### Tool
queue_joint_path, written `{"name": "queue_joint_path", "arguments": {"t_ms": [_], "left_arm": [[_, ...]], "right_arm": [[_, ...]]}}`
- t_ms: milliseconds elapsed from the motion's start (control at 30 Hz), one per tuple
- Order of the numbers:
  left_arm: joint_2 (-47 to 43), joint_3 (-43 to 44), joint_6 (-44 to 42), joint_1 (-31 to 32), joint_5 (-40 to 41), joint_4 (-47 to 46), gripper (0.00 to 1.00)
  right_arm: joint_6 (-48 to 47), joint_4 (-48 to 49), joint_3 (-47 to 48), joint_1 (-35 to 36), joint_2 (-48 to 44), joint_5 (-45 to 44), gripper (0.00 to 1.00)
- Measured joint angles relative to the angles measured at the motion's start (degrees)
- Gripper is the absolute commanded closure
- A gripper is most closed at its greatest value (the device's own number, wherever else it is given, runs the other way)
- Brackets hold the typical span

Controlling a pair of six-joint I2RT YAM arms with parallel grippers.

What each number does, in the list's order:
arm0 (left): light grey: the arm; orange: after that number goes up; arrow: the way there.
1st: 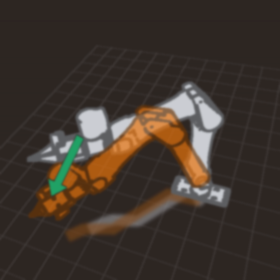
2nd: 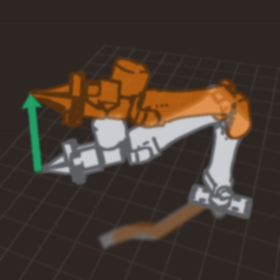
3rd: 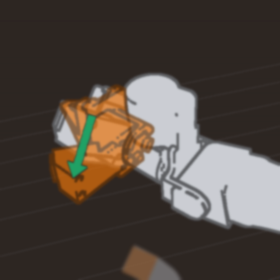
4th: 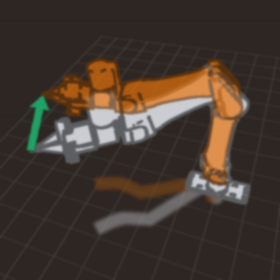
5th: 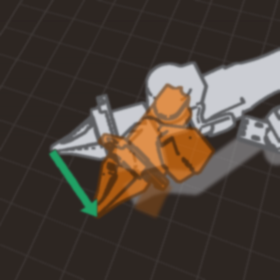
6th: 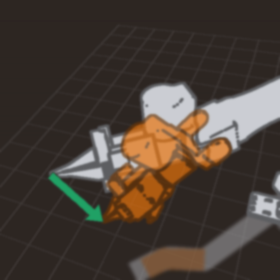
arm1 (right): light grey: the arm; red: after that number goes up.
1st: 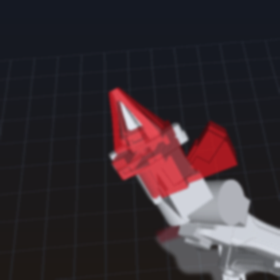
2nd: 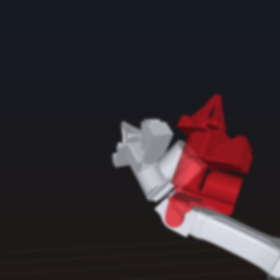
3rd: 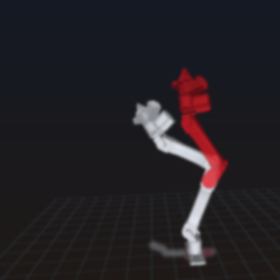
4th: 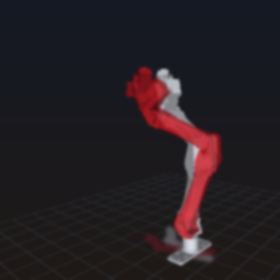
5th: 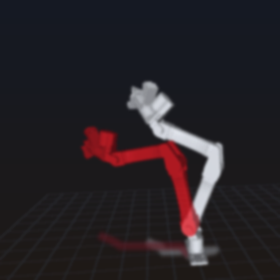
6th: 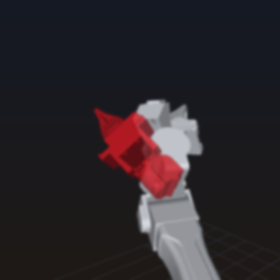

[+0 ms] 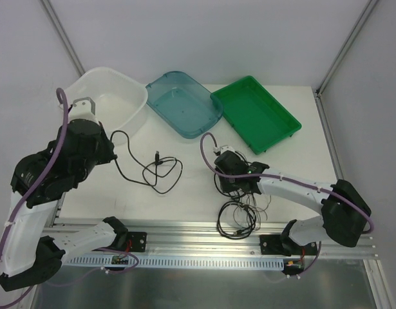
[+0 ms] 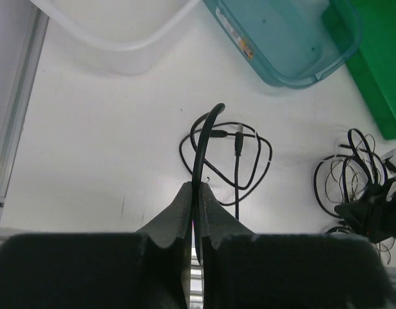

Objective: Untangle the cables

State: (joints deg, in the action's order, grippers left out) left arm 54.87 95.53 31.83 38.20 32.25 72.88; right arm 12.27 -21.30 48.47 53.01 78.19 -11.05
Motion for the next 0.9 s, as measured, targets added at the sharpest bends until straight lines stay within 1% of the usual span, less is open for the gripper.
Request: {"name": "queue_joint_path", "arguments": {"t_ms": [67,100,200,267,333,367,533,633,767,900], "left_arm": [[0.2,2.3,-0.9,0.0,1.4,-0.2,1.00],[0.1,2.9,-1.2,0.0,2.0,-0.2,1.00],[0.3,2.8,-1.4,0.0,2.5,-0.1,1.00],[0.5,1.2,-1.4,0.0,2.1,-0.6,1.00],[0.8,-0.6,-1.4,0.0,1.0,-0.6,1.00],[0.8,-1.3,-1.4,0.0,0.6,-0.6,1.00],[0.7,-3.2,-1.4,0.0,-1.9,-0.6,1.00],[-0.3,-3.3,-1.4,0.0,-2.8,-0.8,1.00],[-1.6,-3.4,-1.4,0.0,-3.8,-1.0,1.00],[-2.5,-3.9,-1.3,0.0,-4.7,-1.0,1.00]], "right_arm": [[0.5,-1.7,0.0,0.2,1.5,0.9,0.61],[0.4,-2.8,0.0,0.5,1.8,1.0,0.51],[-1.4,-6.3,1.0,3.6,1.7,0.2,0.41],[-4.0,-8.3,3.5,6.7,1.7,-0.4,0.40],[-6.6,-8.4,6.4,8.8,1.7,-0.3,0.35],[-8.4,-7.9,7.8,9.5,1.6,0.0,0.34],[-18.1,-4.9,13.2,9.2,2.8,3.2,0.32],[-23.9,-3.3,16.7,7.9,7.3,8.1,0.32],[-31.4,-1.9,20.5,5.2,15.9,15.0,0.32],[-36.3,-2.1,22.9,3.2,22.5,18.5,0.33]]}}
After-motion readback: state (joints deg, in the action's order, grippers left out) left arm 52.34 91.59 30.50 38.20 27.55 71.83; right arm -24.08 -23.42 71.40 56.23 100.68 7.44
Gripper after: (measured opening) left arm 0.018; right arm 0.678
